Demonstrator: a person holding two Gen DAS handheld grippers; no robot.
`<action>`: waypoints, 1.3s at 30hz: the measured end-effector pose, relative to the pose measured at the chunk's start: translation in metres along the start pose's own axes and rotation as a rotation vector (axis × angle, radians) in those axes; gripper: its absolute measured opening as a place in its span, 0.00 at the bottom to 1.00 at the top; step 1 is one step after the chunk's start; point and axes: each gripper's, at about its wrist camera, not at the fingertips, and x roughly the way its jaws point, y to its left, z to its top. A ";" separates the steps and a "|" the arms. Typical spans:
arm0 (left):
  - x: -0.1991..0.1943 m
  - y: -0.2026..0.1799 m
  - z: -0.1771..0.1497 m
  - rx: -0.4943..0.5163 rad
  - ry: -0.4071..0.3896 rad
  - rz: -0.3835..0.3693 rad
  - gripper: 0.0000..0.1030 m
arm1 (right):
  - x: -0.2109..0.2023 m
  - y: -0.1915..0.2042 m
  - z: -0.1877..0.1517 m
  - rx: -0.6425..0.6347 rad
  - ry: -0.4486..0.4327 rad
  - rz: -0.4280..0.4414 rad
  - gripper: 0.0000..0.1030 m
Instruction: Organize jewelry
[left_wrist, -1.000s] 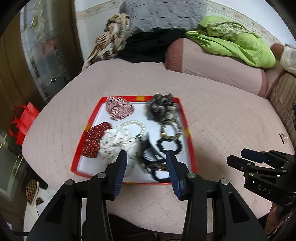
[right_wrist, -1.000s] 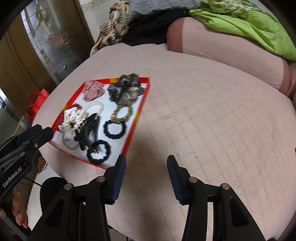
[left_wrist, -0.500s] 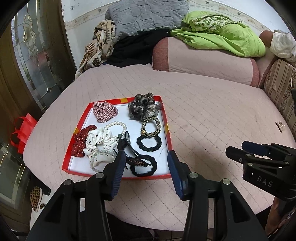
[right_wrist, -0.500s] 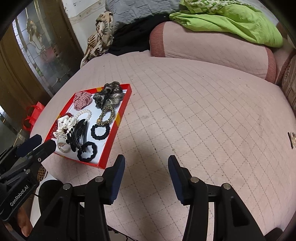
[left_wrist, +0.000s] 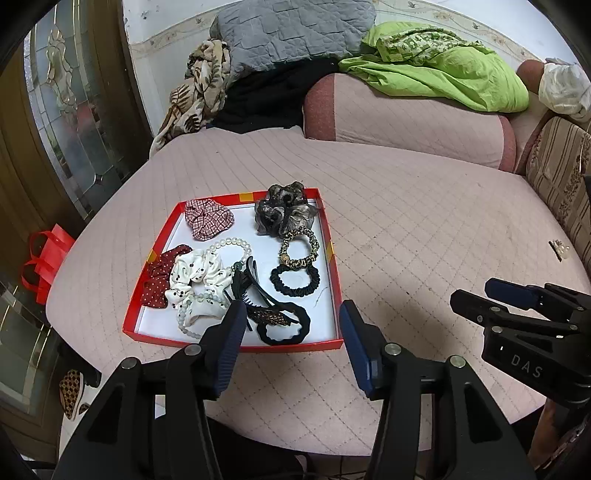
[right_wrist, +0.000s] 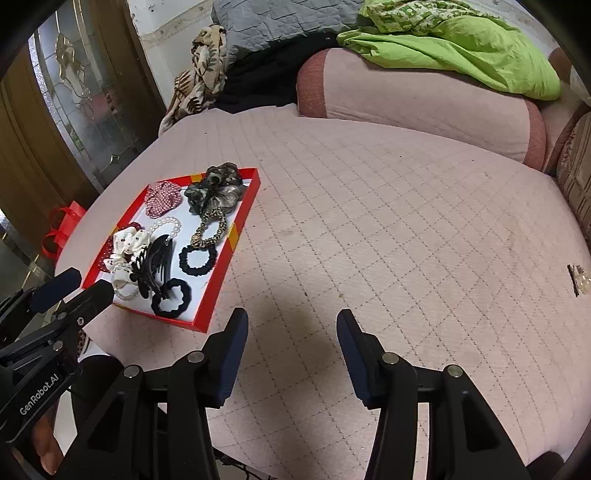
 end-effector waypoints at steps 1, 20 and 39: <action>0.000 -0.001 -0.001 0.001 -0.004 0.006 0.52 | 0.000 0.001 0.000 -0.003 -0.002 -0.012 0.53; 0.000 0.014 -0.006 -0.050 -0.088 0.026 0.76 | 0.007 0.013 -0.008 -0.025 0.015 -0.047 0.58; 0.006 0.024 -0.013 -0.103 -0.062 0.026 0.76 | 0.006 0.026 -0.014 -0.069 0.013 -0.056 0.61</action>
